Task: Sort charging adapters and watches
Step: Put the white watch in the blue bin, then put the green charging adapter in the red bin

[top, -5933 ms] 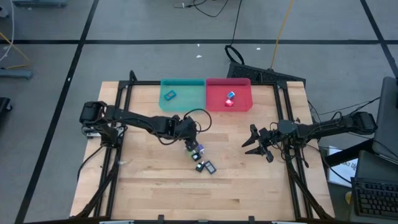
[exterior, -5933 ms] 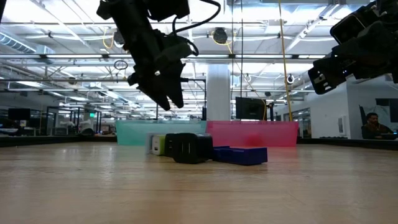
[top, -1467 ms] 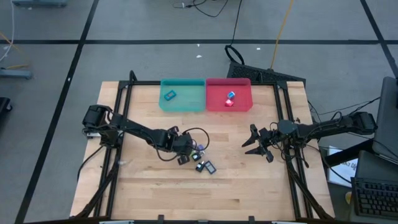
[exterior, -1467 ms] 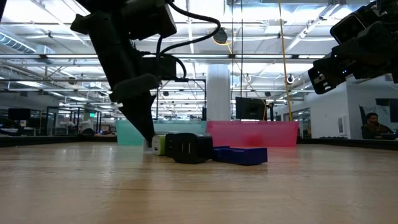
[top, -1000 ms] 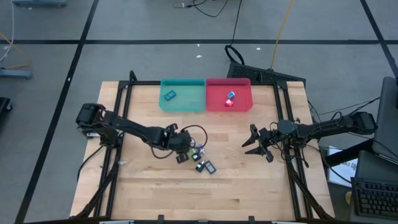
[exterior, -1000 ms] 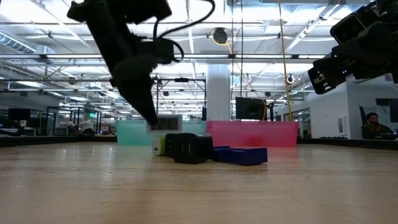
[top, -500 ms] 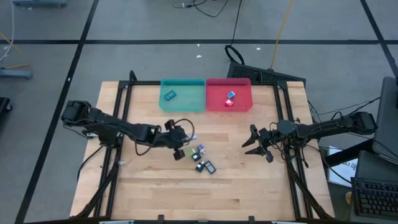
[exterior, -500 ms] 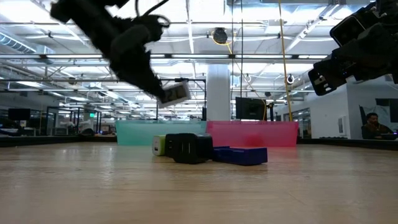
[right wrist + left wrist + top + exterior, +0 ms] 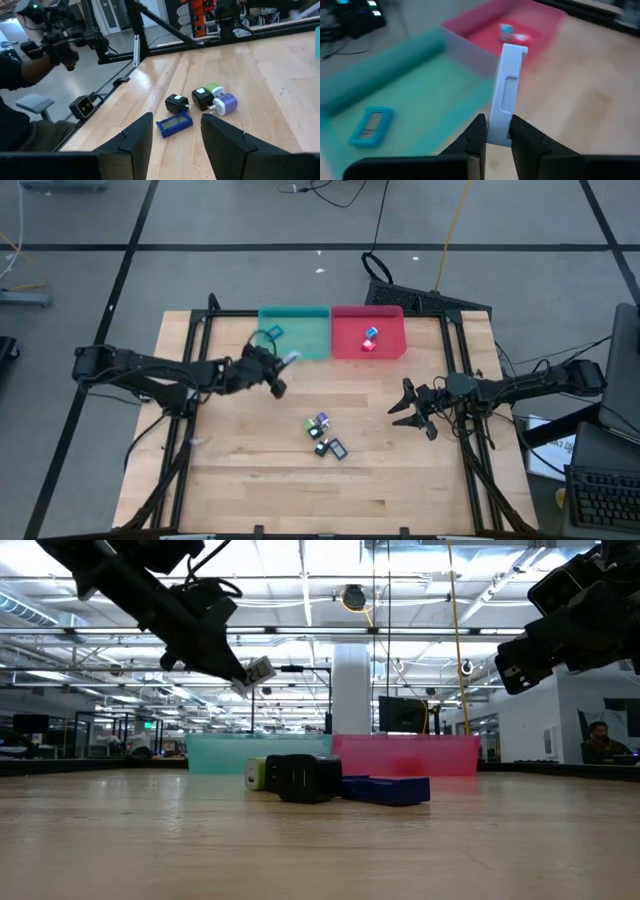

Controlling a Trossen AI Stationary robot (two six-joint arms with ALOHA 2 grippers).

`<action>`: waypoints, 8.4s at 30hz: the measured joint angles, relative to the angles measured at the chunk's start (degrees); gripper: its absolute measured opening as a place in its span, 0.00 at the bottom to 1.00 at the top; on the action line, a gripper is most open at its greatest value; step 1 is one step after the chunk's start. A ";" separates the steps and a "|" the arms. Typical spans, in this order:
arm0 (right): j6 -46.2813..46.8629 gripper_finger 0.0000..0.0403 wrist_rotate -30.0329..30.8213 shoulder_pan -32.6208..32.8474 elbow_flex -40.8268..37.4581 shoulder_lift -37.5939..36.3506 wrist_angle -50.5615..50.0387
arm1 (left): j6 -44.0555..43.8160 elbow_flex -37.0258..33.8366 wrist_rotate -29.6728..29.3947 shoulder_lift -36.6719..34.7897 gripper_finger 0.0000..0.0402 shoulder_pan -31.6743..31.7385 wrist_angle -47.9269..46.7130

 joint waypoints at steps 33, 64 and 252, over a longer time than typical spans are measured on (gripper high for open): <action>0.08 0.39 0.03 0.00 0.00 0.00 -0.65 | -4.54 0.07 5.85 13.74 0.16 22.04 -1.71; 0.12 0.39 0.01 0.00 0.00 0.00 -0.85 | -1.69 0.07 5.83 13.81 0.19 22.04 -1.91; 25.82 0.72 26.59 -0.79 9.10 30.65 25.22 | 51.11 42.15 -13.48 40.93 0.32 -16.91 -3.53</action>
